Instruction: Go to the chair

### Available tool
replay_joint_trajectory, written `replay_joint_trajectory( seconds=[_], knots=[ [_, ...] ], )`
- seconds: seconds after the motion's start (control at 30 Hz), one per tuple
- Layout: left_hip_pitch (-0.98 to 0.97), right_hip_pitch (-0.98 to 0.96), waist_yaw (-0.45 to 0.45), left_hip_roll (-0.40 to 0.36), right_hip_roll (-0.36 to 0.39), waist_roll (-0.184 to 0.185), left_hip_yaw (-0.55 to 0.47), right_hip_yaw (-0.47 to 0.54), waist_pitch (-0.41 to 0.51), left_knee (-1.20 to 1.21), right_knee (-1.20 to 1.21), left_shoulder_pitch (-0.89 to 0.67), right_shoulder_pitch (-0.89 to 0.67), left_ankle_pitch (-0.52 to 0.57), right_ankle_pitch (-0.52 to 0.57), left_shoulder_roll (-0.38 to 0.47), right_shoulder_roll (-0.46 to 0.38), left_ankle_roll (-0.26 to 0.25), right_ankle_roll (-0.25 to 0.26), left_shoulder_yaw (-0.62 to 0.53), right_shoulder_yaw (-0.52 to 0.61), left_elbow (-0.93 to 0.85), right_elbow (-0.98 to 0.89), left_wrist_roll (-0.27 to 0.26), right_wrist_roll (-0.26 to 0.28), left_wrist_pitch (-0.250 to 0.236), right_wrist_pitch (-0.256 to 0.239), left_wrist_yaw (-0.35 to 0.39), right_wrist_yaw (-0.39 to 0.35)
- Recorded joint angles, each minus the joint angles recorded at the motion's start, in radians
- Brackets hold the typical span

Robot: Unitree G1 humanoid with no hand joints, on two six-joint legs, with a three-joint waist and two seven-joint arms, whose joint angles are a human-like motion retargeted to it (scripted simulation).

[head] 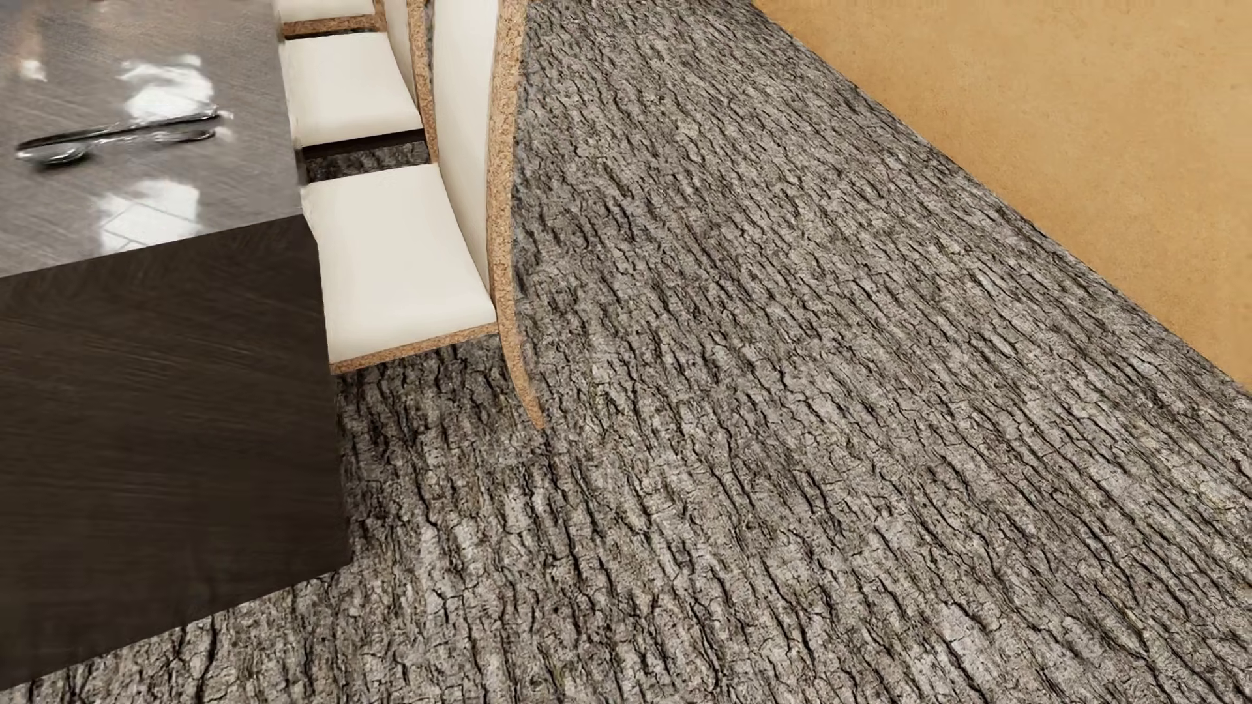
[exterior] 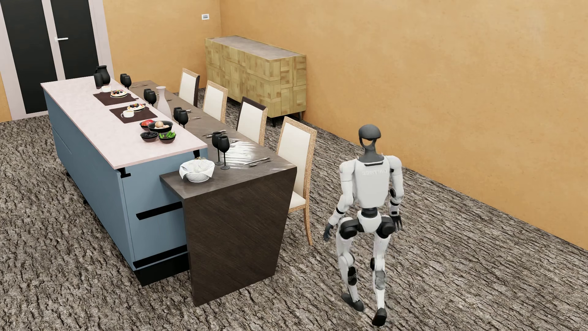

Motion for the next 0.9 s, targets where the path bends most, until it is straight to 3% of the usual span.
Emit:
replay_joint_trajectory(
  seconds=[0.03, 0.1, 0.17, 0.23, 0.3, 0.33, 0.37, 0.4, 0.43, 0.47, 0.5, 0.57, 0.6, 0.63, 0.67, 0.7, 0.73, 0.77, 0.8, 0.83, 0.87, 0.9],
  knots=[
    [0.045, -0.067, -0.012, -0.008, -0.095, -0.009, 0.000, -0.045, 0.000, -0.021, 0.041, -0.023, 0.032, -0.014, -0.020, 0.007, -0.030, -0.020, -0.029, -0.028, -0.013, -0.008, -0.003, 0.021, -0.017, -0.031, -0.005, -0.004, 0.009],
    [0.125, -0.185, -0.046, -0.032, -0.232, -0.024, -0.025, -0.081, 0.001, -0.057, 0.002, -0.075, 0.097, -0.043, -0.064, 0.010, -0.054, -0.059, -0.095, -0.079, -0.084, -0.060, -0.042, 0.049, 0.006, -0.102, -0.005, -0.008, 0.006],
    [0.179, -0.265, -0.084, -0.045, -0.321, -0.032, -0.081, -0.110, -0.001, -0.078, -0.184, -0.120, 0.157, -0.074, -0.073, 0.011, -0.042, -0.095, -0.122, -0.126, -0.193, -0.145, -0.094, 0.038, 0.064, -0.147, 0.007, -0.011, -0.013],
    [0.212, -0.319, -0.124, -0.047, -0.335, -0.035, -0.166, -0.091, -0.004, -0.093, -0.454, -0.164, 0.208, -0.091, -0.039, 0.007, 0.007, -0.127, -0.134, -0.165, -0.284, -0.213, -0.138, 0.007, 0.108, -0.154, 0.022, -0.016, -0.037],
    [0.235, -0.371, -0.156, -0.038, -0.291, -0.030, -0.263, 0.047, -0.006, -0.102, -0.678, -0.203, 0.235, -0.104, -0.032, -0.001, 0.060, -0.164, -0.103, -0.208, -0.310, -0.250, -0.153, -0.010, 0.118, -0.139, 0.014, -0.021, -0.034],
    [0.245, -0.386, -0.163, -0.033, -0.285, -0.027, -0.313, 0.099, -0.007, -0.099, -0.761, -0.211, 0.241, -0.114, -0.024, -0.006, 0.067, -0.184, -0.062, -0.231, -0.288, -0.263, -0.148, -0.013, 0.088, -0.137, -0.008, -0.021, -0.013],
    [0.254, -0.394, -0.166, -0.030, -0.299, -0.023, -0.367, 0.144, -0.007, -0.094, -0.827, -0.213, 0.244, -0.131, 0.004, -0.014, 0.067, -0.205, 0.014, -0.255, -0.269, -0.268, -0.149, -0.016, 0.051, -0.140, -0.026, -0.020, -0.011],
    [0.262, -0.392, -0.167, -0.024, -0.321, -0.019, -0.426, 0.211, -0.007, -0.086, -0.877, -0.205, 0.240, -0.161, 0.050, -0.021, 0.059, -0.228, 0.019, -0.275, -0.251, -0.269, -0.146, -0.024, 0.009, -0.140, -0.036, -0.025, -0.012],
    [0.263, -0.381, -0.166, -0.015, -0.344, -0.015, -0.495, 0.298, -0.008, -0.062, -0.892, -0.195, 0.230, -0.202, 0.084, -0.021, 0.052, -0.250, -0.023, -0.295, -0.253, -0.262, -0.145, -0.031, -0.010, -0.136, -0.035, -0.034, -0.021],
    [0.255, -0.360, -0.160, -0.005, -0.361, -0.012, -0.570, 0.380, -0.010, -0.021, -0.863, -0.181, 0.216, -0.243, 0.146, -0.014, 0.040, -0.277, 0.038, -0.313, -0.263, -0.250, -0.139, -0.037, -0.008, -0.137, -0.034, -0.038, -0.021],
    [0.246, -0.356, -0.145, 0.011, -0.359, -0.013, -0.636, 0.352, -0.008, 0.018, -0.773, -0.163, 0.190, -0.266, 0.114, 0.008, 0.024, -0.304, 0.112, -0.322, -0.267, -0.232, -0.124, -0.034, -0.011, -0.131, -0.032, -0.040, -0.024],
    [0.224, -0.379, -0.107, 0.056, -0.347, -0.001, -0.748, 0.276, 0.005, 0.104, -0.566, -0.099, 0.094, -0.208, -0.034, 0.045, 0.000, -0.310, 0.116, -0.235, -0.272, -0.181, -0.071, -0.055, -0.040, -0.084, -0.001, 0.006, -0.020],
    [0.209, -0.367, -0.096, 0.080, -0.328, 0.009, -0.766, 0.248, 0.011, 0.142, -0.535, -0.053, 0.029, -0.129, -0.073, 0.017, -0.013, -0.275, 0.115, -0.122, -0.280, -0.133, -0.054, -0.090, -0.060, -0.016, 0.025, 0.090, -0.014],
    [0.180, -0.339, -0.093, 0.098, -0.313, 0.016, -0.763, 0.214, 0.014, 0.172, -0.548, -0.009, -0.059, -0.031, -0.088, -0.037, -0.022, -0.221, 0.100, 0.011, -0.288, -0.084, -0.044, -0.156, -0.078, 0.057, 0.069, 0.189, -0.007],
    [0.143, -0.299, -0.095, 0.118, -0.308, 0.022, -0.734, 0.171, 0.014, 0.198, -0.589, 0.007, -0.124, 0.052, -0.086, -0.078, -0.050, -0.174, 0.079, 0.124, -0.293, -0.010, -0.070, -0.230, -0.088, 0.132, 0.063, 0.250, -0.006],
    [0.105, -0.263, -0.100, 0.137, -0.313, 0.026, -0.681, 0.124, 0.012, 0.210, -0.637, 0.019, -0.178, 0.075, -0.076, -0.090, -0.077, -0.147, 0.060, 0.178, -0.316, 0.062, -0.120, -0.275, -0.072, 0.177, 0.050, 0.255, -0.036],
    [0.072, -0.235, -0.103, 0.145, -0.316, 0.031, -0.627, 0.082, 0.008, 0.217, -0.681, 0.039, -0.218, 0.048, -0.065, -0.067, -0.102, -0.153, 0.043, 0.131, -0.338, 0.137, -0.181, -0.238, -0.032, 0.197, 0.007, 0.165, -0.072],
    [0.047, -0.215, -0.105, 0.146, -0.319, 0.037, -0.566, 0.046, 0.006, 0.213, -0.714, 0.067, -0.254, 0.042, -0.058, -0.027, -0.128, -0.174, 0.028, 0.025, -0.361, 0.187, -0.240, -0.147, 0.030, 0.152, -0.039, 0.043, -0.093],
    [0.032, -0.204, -0.106, 0.154, -0.319, 0.045, -0.485, 0.015, 0.005, 0.195, -0.727, 0.101, -0.288, 0.040, -0.058, 0.017, -0.165, -0.200, 0.016, -0.083, -0.360, 0.207, -0.290, -0.042, 0.084, 0.065, -0.098, -0.074, -0.094],
    [0.031, -0.197, -0.105, 0.149, -0.317, 0.056, -0.410, -0.011, 0.004, 0.151, -0.730, 0.133, -0.320, 0.065, -0.064, 0.043, -0.216, -0.215, 0.005, -0.145, -0.342, 0.197, -0.329, 0.035, 0.107, 0.000, -0.146, -0.155, -0.082],
    [0.048, -0.186, -0.107, 0.169, -0.314, 0.069, -0.284, -0.037, 0.003, 0.084, -0.737, 0.162, -0.354, 0.133, -0.069, 0.043, -0.269, -0.246, -0.005, -0.154, -0.313, 0.170, -0.362, 0.071, 0.093, -0.037, -0.179, -0.191, -0.065],
    [0.090, -0.175, -0.111, 0.234, -0.305, 0.084, -0.085, -0.066, 0.000, 0.043, -0.742, 0.186, -0.387, 0.128, -0.074, 0.021, -0.310, -0.223, -0.013, -0.119, -0.287, 0.139, -0.386, 0.062, 0.064, -0.044, -0.194, -0.194, -0.054]
  ],
)
